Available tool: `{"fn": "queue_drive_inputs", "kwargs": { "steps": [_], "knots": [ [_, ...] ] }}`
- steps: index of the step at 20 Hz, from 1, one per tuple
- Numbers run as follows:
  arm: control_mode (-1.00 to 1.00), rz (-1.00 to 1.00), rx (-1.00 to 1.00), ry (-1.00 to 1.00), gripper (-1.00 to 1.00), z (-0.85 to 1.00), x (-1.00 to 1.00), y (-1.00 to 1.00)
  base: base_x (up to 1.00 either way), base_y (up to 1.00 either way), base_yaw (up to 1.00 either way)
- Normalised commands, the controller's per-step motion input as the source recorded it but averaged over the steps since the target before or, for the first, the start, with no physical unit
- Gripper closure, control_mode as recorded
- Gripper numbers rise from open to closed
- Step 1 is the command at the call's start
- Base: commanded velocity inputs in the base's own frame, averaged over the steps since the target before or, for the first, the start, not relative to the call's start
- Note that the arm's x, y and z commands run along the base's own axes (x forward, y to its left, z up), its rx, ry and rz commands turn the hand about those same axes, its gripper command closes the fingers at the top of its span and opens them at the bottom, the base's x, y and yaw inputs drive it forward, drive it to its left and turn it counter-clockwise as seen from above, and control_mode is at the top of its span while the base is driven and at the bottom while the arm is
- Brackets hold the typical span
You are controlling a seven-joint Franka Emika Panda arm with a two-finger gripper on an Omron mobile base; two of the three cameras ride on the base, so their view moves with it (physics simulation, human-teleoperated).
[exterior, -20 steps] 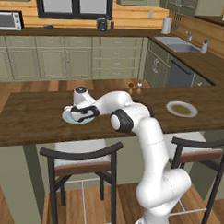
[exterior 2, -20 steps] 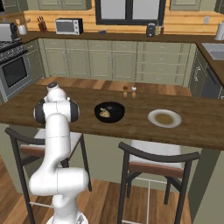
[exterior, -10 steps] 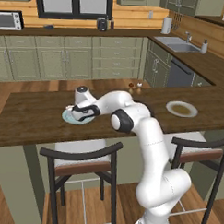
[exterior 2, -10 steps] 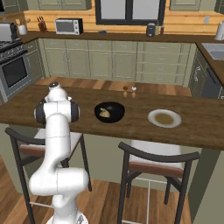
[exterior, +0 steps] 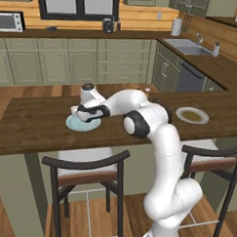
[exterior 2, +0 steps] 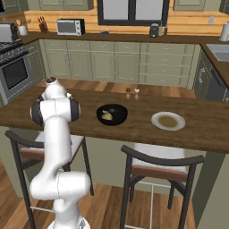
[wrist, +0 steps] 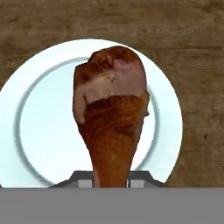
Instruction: Pick the chicken drumstick and onion from their plates and place them in the bowl. Then put the bowl in the fridge.
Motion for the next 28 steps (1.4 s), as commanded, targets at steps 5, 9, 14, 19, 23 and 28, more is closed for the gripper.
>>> {"fn": "queue_drive_inputs", "kwargs": {
  "steps": [5,9,14,19,23,28],
  "knots": [
    [-1.00,0.00,0.00,-0.12,1.00,0.61,-1.00,-0.57,0.00,0.00,0.00],
    [-1.00,0.00,0.00,-0.09,1.00,0.58,-0.94,-1.00,0.00,0.00,0.00],
    [-1.00,0.00,0.00,-0.01,1.00,0.90,-0.32,-1.00,0.00,0.00,0.00],
    [-1.00,0.00,0.00,0.00,1.00,0.63,-0.03,-1.00,0.00,0.00,0.00],
    [-1.00,0.00,0.00,0.04,1.00,0.30,0.00,-1.00,0.00,0.00,0.00],
    [-1.00,0.01,-0.02,0.02,1.00,-0.02,0.04,-1.00,0.00,0.00,0.00]
  ]
}}
